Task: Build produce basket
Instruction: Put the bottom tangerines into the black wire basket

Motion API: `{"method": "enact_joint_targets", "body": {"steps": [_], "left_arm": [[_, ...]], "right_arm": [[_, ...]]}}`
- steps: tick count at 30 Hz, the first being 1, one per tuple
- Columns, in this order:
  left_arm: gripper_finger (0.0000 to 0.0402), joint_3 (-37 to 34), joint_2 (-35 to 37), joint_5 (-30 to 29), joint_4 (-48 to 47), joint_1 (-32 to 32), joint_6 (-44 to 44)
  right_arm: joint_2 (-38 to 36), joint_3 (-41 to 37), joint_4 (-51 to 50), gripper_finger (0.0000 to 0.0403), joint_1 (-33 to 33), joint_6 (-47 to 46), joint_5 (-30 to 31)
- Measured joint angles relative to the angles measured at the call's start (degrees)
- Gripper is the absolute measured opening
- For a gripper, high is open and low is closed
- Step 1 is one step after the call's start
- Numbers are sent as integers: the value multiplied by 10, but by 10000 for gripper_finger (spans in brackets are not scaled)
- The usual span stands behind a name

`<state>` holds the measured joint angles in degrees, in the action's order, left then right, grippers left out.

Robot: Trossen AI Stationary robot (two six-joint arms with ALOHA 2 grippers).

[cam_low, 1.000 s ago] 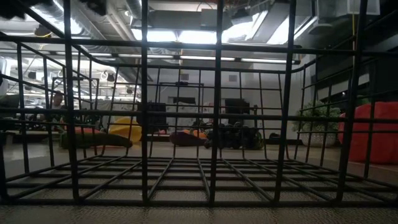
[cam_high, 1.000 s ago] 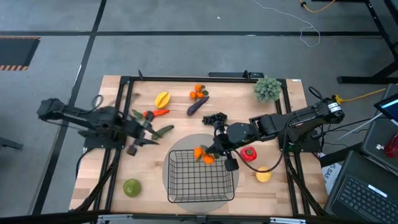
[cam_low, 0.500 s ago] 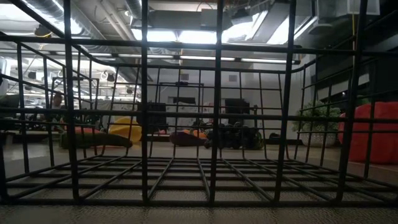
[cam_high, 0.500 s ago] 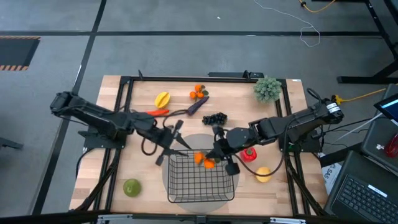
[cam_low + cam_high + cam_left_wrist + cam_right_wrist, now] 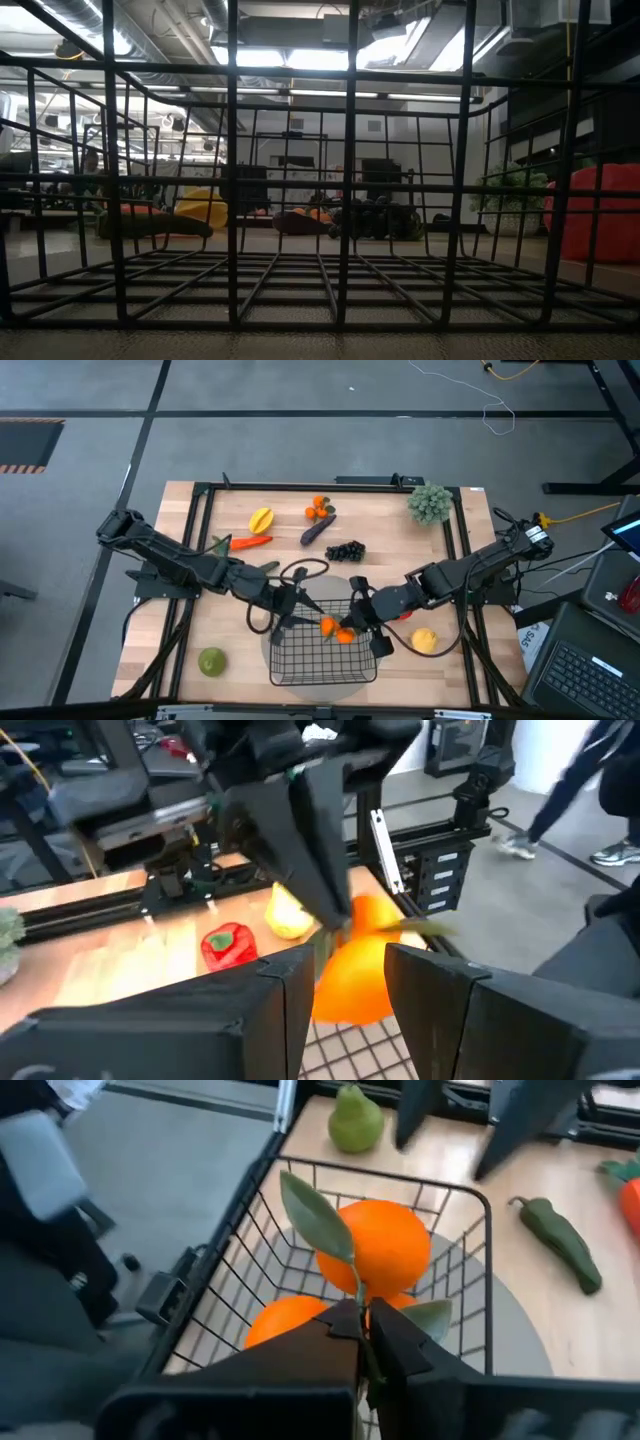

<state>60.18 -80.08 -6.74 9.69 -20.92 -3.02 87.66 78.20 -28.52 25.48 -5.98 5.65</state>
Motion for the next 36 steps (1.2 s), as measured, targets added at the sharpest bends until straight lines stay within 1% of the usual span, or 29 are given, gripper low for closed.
{"method": "enact_joint_targets", "body": {"steps": [5, 8, 11, 13, 16, 21, 27, 32, 36], "left_arm": [[112, 38, -34, 3, -17, -2, 49], [112, 50, -48, 2, -26, -2, 59], [112, 64, -51, -2, -63, -3, 69], [112, 70, -51, -8, -92, -2, 101], [112, 72, -51, -22, -117, -3, 134], [112, 73, -51, -40, -125, -14, 140], [112, 73, -51, -48, -166, -24, 181], [112, 73, -75, -47, -161, -32, 195], [112, 73, -94, -48, -163, -30, 207]], "right_arm": [[0, -11, 12, 0, 22, -37, 47], [0, -17, 14, 0, 31, -59, 77], [0, -17, 17, 0, 35, -73, 83], [2, -17, 18, 0, 36, -91, 88], [9, -17, 21, 0, 37, -117, 114], [42, -17, 42, 0, 36, -119, 128], [73, -17, 91, 0, 36, -118, 130], [78, -17, 101, 0, 37, -117, 181], [78, -17, 112, 0, 36, -115, 186]]}}
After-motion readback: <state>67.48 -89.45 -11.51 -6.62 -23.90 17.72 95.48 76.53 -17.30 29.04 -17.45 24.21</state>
